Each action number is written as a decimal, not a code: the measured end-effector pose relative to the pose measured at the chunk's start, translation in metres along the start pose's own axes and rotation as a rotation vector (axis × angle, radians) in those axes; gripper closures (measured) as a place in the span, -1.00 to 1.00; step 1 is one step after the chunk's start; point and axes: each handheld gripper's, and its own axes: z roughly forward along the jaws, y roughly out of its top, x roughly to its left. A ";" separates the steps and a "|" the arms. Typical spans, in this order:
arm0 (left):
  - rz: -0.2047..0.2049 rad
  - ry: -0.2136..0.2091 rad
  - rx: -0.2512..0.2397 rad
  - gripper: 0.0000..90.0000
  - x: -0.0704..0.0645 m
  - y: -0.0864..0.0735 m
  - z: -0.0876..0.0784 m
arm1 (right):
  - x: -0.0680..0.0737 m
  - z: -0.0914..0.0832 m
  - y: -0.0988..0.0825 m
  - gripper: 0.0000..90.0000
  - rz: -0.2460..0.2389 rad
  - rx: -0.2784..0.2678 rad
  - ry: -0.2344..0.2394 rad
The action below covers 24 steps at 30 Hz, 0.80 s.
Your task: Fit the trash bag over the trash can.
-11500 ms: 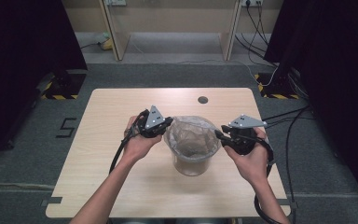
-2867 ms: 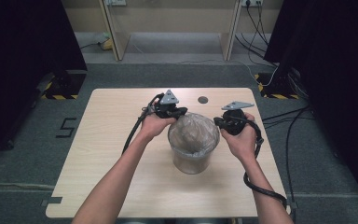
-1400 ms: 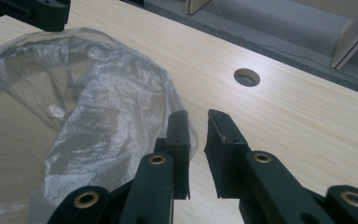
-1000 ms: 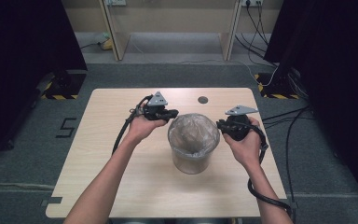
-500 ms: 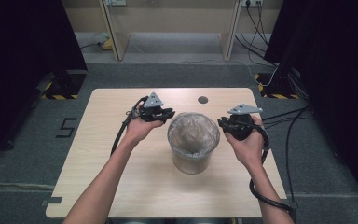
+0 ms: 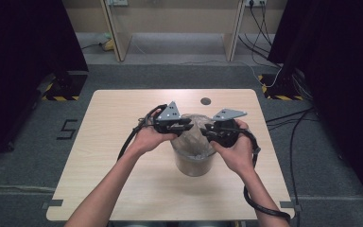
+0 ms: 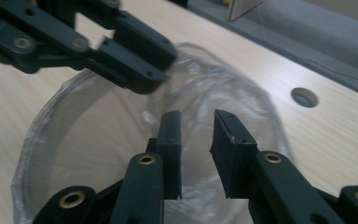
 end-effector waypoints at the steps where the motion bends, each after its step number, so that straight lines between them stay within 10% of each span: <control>1: 0.006 -0.004 0.017 0.70 0.000 -0.001 0.002 | 0.003 0.003 0.000 0.62 -0.004 0.012 0.011; 8: 0.036 -0.012 0.104 0.72 0.001 -0.007 0.011 | 0.002 0.016 0.001 0.62 -0.036 0.108 -0.015; 24: 0.006 0.016 0.127 0.73 0.013 -0.021 0.008 | -0.018 0.022 -0.008 0.65 -0.002 0.158 -0.063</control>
